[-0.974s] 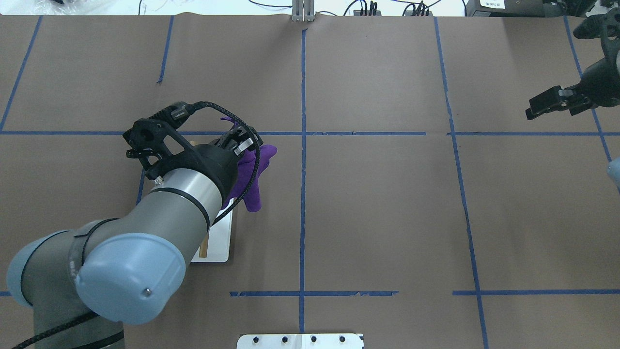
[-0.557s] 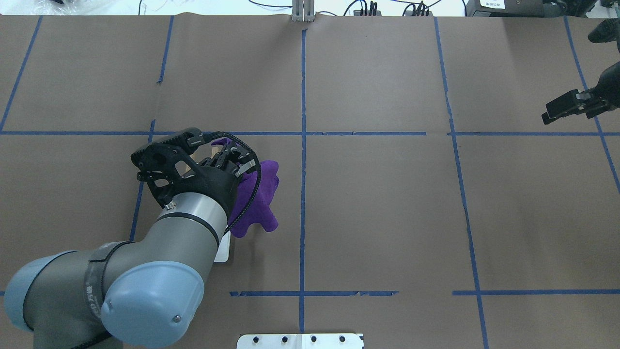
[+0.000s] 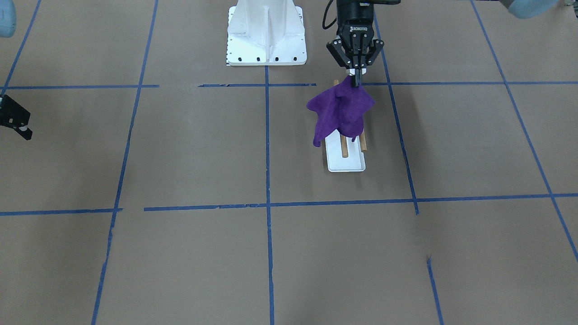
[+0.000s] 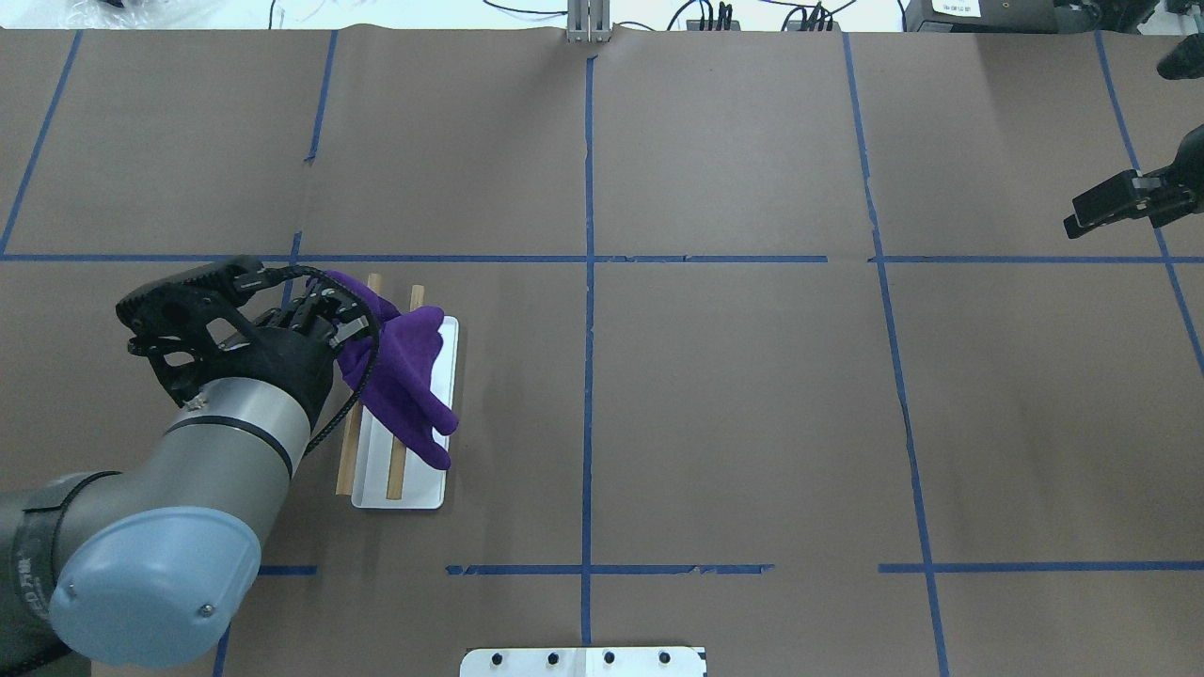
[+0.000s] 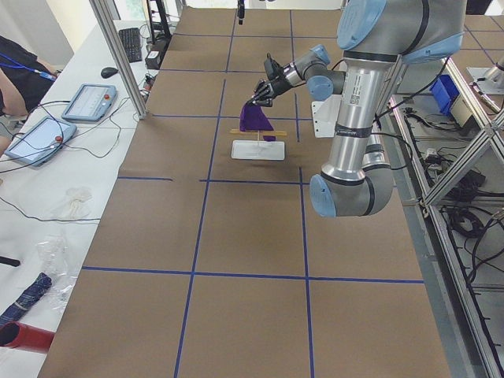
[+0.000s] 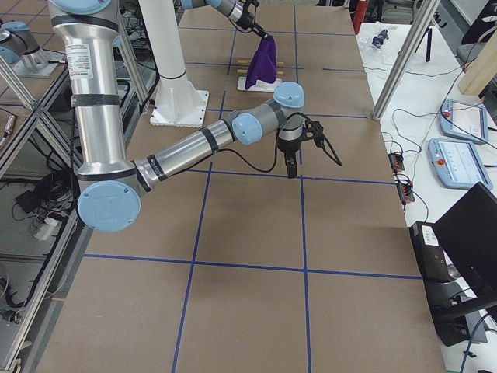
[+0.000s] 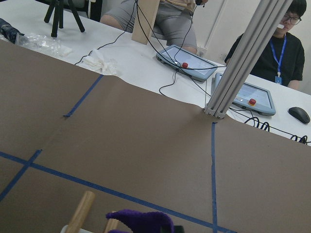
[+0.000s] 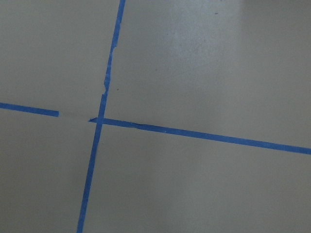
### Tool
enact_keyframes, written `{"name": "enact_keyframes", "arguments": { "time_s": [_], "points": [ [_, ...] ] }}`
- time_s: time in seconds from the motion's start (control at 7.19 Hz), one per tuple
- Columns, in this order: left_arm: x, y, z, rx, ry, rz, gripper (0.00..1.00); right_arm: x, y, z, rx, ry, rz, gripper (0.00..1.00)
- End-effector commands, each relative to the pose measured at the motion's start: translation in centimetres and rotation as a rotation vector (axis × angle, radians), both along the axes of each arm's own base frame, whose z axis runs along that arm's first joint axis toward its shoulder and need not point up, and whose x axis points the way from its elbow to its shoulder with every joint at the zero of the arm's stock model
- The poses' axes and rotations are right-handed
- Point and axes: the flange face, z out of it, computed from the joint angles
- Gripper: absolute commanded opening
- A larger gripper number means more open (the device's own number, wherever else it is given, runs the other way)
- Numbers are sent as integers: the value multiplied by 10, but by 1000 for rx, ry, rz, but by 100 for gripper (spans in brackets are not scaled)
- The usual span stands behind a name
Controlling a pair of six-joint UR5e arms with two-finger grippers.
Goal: Hang towel on rack
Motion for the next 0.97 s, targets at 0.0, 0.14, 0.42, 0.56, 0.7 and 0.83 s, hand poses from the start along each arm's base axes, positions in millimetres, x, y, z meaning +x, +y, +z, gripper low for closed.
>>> {"name": "enact_keyframes", "arguments": {
  "time_s": [0.0,0.14,0.42,0.56,0.7,0.83],
  "points": [
    [-15,-10,34,-21,-77,-32,0,2,-1,-1,1,-2,3,100],
    [-16,-10,47,-30,-103,-32,0,1,-1,-2,1,-4,3,100],
    [-6,-13,60,-39,-139,-32,0,5,-1,-5,-14,-38,-1,100],
    [5,-17,75,-50,-176,-30,16,11,-1,-4,-19,-45,7,100],
    [6,-16,77,-42,-216,0,99,14,-2,-5,-17,-44,13,100],
    [4,-16,73,-32,-222,14,100,17,-3,-5,-16,-45,20,100]
  ]
}}
